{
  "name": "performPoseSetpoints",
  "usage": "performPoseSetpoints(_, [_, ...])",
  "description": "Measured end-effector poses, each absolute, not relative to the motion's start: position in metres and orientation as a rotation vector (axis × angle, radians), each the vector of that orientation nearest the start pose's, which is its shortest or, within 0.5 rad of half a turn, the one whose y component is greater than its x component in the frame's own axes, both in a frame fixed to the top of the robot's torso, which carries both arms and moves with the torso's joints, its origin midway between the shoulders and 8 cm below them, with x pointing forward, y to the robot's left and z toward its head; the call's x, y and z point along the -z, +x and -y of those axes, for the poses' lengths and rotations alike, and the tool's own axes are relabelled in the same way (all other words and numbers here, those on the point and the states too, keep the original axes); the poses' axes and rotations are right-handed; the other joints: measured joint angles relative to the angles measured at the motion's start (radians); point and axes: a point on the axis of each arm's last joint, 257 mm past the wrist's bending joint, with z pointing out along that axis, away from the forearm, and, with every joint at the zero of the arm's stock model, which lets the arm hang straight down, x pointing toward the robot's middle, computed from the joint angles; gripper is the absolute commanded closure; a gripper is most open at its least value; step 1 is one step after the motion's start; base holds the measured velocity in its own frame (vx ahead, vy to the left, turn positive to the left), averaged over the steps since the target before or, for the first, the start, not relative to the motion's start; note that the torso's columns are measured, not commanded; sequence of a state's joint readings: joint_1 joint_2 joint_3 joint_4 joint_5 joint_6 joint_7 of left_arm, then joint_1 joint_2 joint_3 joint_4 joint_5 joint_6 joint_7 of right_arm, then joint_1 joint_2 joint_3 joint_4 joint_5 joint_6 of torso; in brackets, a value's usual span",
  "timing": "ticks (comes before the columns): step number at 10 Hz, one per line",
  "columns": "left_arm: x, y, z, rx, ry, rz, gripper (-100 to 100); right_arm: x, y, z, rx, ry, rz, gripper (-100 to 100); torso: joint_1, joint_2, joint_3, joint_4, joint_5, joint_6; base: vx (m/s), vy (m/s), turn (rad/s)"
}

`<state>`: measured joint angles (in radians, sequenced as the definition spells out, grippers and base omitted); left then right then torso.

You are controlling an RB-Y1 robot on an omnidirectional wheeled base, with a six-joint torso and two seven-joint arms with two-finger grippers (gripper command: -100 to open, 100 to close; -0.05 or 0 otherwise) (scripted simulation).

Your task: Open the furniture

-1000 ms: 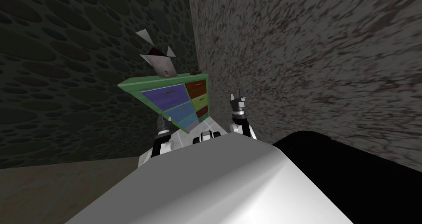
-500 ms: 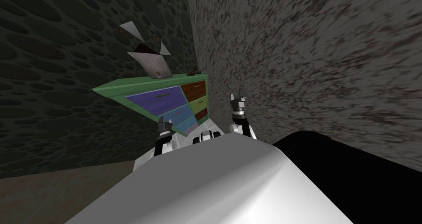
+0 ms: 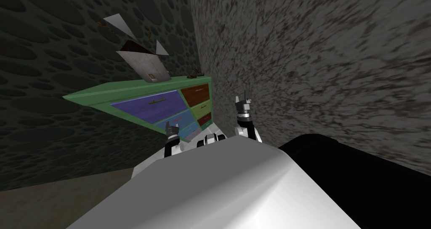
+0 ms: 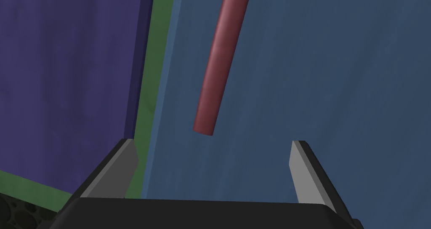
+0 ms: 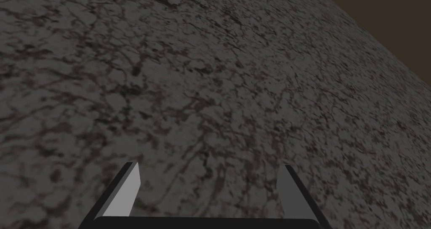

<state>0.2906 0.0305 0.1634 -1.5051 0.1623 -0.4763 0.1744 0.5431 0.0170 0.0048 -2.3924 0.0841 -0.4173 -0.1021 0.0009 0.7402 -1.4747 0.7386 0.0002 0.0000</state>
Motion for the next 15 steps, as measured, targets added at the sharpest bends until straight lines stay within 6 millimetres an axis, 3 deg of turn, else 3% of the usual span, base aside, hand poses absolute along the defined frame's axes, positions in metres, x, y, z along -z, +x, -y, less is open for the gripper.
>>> performPoseSetpoints(3, [0.276,0.420,-0.369,1.234,-1.396,-0.712,-100,-0.045,0.333,0.273,-1.326,0.667,-0.624,0,0.001,0.000,0.000,0.000,0.000,0.000,0.036,-0.002,0.001])
performPoseSetpoints(5, [0.268,0.423,-0.372,1.233,-1.393,-0.711,-100,-0.045,0.333,0.274,-1.325,0.667,-0.624,0,0.000,-0.006,-0.004,-0.002,0.000,0.000,0.080,0.010,0.001])
performPoseSetpoints(6, [0.268,0.422,-0.372,1.233,-1.394,-0.712,100,-0.045,0.333,0.273,-1.326,0.667,-0.624,0,0.000,-0.004,-0.003,-0.001,0.000,0.001,-0.082,-0.010,0.012])
performPoseSetpoints(15, [0.261,0.421,-0.369,1.237,-1.382,-0.716,100,-0.045,0.333,0.273,-1.326,0.667,-0.624,0,-0.002,-0.003,-0.001,-0.003,0.002,0.003,-0.132,-0.072,0.017])
